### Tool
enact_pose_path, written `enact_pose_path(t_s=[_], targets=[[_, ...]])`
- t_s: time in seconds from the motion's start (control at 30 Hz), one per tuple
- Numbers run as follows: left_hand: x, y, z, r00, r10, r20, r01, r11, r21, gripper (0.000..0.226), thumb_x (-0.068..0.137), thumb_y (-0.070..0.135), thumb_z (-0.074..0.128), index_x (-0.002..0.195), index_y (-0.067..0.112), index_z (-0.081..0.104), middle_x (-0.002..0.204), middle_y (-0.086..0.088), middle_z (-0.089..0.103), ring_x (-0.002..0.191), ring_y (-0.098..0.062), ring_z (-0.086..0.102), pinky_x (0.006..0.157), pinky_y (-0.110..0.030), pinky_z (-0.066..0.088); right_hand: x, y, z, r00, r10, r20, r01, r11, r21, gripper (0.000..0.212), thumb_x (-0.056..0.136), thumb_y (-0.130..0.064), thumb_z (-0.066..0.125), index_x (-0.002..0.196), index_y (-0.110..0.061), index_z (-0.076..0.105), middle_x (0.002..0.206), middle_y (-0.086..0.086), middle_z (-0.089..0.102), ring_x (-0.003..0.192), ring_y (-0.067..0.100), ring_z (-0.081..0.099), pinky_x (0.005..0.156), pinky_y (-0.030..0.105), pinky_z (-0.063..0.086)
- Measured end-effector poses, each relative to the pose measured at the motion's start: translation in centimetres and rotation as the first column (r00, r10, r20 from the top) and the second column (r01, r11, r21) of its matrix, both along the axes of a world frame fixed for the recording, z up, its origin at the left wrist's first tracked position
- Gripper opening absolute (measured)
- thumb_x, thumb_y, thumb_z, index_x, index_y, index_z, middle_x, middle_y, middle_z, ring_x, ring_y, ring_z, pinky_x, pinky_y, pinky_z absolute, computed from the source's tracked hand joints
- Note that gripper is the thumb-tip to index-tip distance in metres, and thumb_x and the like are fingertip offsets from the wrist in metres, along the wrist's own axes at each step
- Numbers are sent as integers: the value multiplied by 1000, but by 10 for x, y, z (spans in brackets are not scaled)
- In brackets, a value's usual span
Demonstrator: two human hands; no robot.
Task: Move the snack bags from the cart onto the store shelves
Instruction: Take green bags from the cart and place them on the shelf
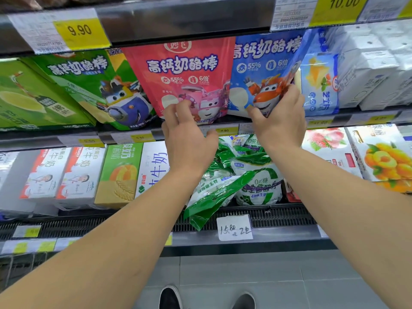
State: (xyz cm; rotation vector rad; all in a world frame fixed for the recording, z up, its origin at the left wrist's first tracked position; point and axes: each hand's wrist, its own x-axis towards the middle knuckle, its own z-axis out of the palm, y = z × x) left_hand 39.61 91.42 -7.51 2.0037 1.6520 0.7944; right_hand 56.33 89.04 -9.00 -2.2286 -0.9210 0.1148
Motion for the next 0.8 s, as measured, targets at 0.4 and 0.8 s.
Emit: enact_pose_path(t_s=[0.4,0.8], targets=[[-1,0,1,1000,-11,0,11,1000,-11,70,79,22,70,139,13,36,140,-11,31,121,-32,38,101,-33,30,9,-7,1,999,31,-16,-30,999,40,69,83,-37,71,136,-10,38,128,9,50,115,32,52,97,51,44],[-13,-12,5,999,-18,46,23,993,-113,77,80,20,66,148,14,30,153,-10,24,137,-32,30,111,-37,27,-3,-33,2,987,94,-128,-86,994,72,70,83,-31,72,140,-9,37,133,9,46,124,27,45,105,39,39]])
